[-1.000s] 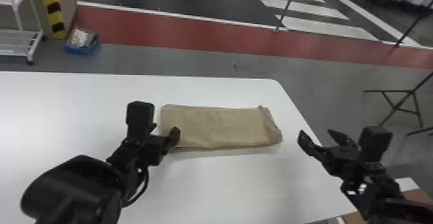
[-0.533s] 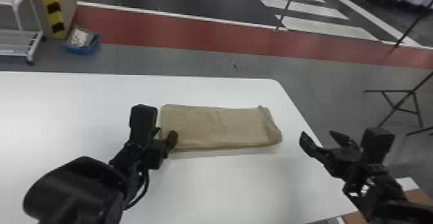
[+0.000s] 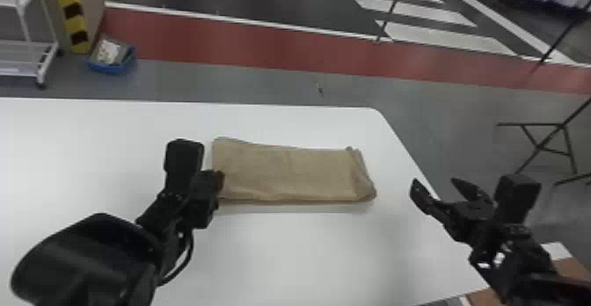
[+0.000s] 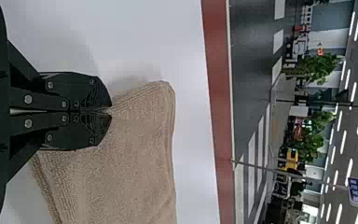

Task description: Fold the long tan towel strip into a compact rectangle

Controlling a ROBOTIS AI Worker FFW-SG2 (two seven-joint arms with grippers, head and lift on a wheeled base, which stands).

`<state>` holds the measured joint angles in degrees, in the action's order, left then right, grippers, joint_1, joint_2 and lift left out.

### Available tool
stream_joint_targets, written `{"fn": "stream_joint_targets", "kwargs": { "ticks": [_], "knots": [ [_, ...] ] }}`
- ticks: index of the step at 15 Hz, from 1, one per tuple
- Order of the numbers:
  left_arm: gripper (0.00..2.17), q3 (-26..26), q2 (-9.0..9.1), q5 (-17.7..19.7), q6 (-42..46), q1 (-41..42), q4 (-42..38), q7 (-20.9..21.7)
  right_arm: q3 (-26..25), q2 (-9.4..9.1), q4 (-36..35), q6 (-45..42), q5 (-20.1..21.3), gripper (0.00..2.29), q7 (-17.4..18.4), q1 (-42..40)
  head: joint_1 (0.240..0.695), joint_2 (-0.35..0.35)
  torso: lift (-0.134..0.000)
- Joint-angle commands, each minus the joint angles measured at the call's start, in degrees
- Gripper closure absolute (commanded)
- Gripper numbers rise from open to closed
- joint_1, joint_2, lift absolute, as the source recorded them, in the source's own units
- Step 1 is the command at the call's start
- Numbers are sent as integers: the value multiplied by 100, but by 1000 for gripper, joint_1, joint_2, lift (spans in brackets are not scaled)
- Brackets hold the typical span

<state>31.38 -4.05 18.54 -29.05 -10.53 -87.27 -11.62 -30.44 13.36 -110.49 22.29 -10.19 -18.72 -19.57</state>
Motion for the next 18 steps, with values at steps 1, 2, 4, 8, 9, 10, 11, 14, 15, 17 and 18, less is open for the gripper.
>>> {"fn": "stream_joint_targets", "kwargs": {
  "ticks": [1, 2, 4, 8, 9, 10, 11, 14, 15, 17, 18],
  "knots": [
    [1416, -256, -184, 9, -150, 42, -325, 2, 12, 0, 10, 0, 8, 130, 0, 23, 695, -350, -128],
    [1416, -361, -254, 18, -325, 42, -405, 10, 39, 0, 18, 0, 8, 130, 9, 32, 695, -350, -128],
    [1416, -686, -447, 27, -484, 104, -677, 10, 109, 0, 18, 18, 43, 130, 9, 85, 695, -350, -128],
    [1416, -1284, -922, 18, -1187, 693, -1635, 19, 267, -9, 45, 35, 149, 130, 44, 190, 695, -350, -128],
    [1416, -1381, -1036, -17, -1345, 904, -1916, 2, 311, -9, 62, 35, 175, 130, 53, 234, 695, -350, -128],
    [1416, -1451, -1062, -123, -1538, 1044, -2136, 2, 373, -18, 89, 53, 210, 130, 62, 260, 695, -350, -128],
    [1413, -1539, -1062, -228, -1609, 1132, -2241, 10, 434, -18, 97, 88, 246, 130, 62, 313, 695, -350, -128],
    [1335, -1574, -1062, -246, -1591, 1062, -2224, 54, 592, -53, 71, 176, 333, 130, 70, 366, 695, -333, -128],
    [947, -1565, -1045, -246, -1556, 1035, -2197, 54, 601, -61, 62, 229, 333, 130, 70, 366, 695, -317, -128],
    [53, -1565, -1054, -246, -1310, 1035, -2206, 63, 636, -61, 80, 545, 333, 130, 79, 489, 695, -309, -128],
    [26, -1565, -1054, -246, -1275, 1044, -2233, 19, 636, -61, 89, 563, 342, 130, 79, 559, 695, -308, -128]
  ]
}}
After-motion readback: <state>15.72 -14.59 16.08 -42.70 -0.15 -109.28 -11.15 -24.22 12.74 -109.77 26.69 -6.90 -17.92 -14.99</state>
